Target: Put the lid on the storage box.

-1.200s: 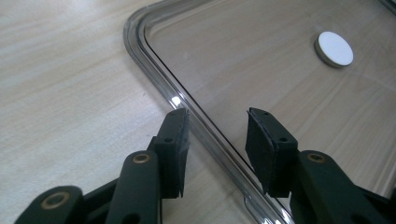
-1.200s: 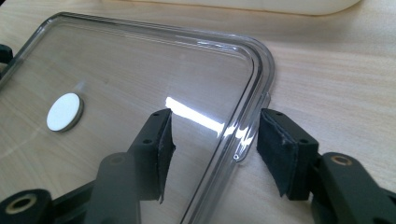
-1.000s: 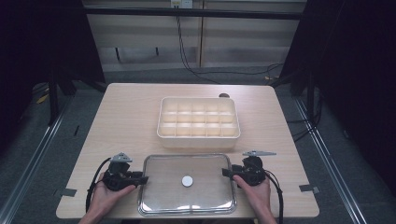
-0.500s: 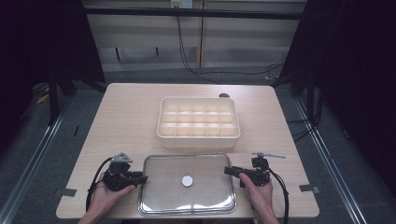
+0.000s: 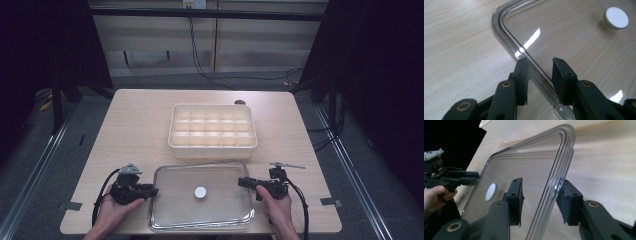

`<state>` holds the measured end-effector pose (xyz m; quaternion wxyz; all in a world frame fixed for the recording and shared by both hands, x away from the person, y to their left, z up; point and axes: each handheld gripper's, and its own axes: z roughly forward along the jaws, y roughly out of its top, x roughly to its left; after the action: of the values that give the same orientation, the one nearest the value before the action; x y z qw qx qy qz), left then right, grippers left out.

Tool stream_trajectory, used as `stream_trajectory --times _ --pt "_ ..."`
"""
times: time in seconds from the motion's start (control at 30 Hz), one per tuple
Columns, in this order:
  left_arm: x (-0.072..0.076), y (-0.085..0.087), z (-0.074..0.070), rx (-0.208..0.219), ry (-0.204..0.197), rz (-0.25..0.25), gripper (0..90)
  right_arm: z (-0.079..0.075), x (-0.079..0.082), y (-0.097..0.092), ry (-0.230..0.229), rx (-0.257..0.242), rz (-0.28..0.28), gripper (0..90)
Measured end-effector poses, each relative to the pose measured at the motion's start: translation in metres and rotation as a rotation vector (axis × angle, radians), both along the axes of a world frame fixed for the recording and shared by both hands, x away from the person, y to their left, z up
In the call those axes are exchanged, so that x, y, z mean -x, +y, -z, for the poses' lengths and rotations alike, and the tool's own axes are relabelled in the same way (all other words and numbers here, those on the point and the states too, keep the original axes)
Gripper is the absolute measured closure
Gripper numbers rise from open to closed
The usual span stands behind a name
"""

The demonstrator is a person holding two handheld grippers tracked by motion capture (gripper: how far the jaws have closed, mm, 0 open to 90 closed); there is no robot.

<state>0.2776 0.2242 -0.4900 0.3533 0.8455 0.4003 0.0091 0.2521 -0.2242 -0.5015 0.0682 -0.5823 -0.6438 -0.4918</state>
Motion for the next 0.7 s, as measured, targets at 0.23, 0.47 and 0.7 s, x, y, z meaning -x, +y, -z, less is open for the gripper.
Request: stream_trajectory --times 0.23,0.47,0.7 --pt "-0.0004 -0.0003 0.0000 -0.004 -0.004 -0.001 65.8 0.0035 -0.0043 0.0013 0.013 0.047 -0.055 56.3" --pt "-0.0012 -0.0002 0.0002 0.000 -0.005 -0.002 65.2 0.0038 -0.0076 0.0048 -0.001 0.024 -0.117 59.7" --pt "-0.0022 0.0034 -0.0004 0.014 0.011 0.000 54.4 -0.0025 -0.0057 0.0044 -0.055 0.031 -0.091 65.5"
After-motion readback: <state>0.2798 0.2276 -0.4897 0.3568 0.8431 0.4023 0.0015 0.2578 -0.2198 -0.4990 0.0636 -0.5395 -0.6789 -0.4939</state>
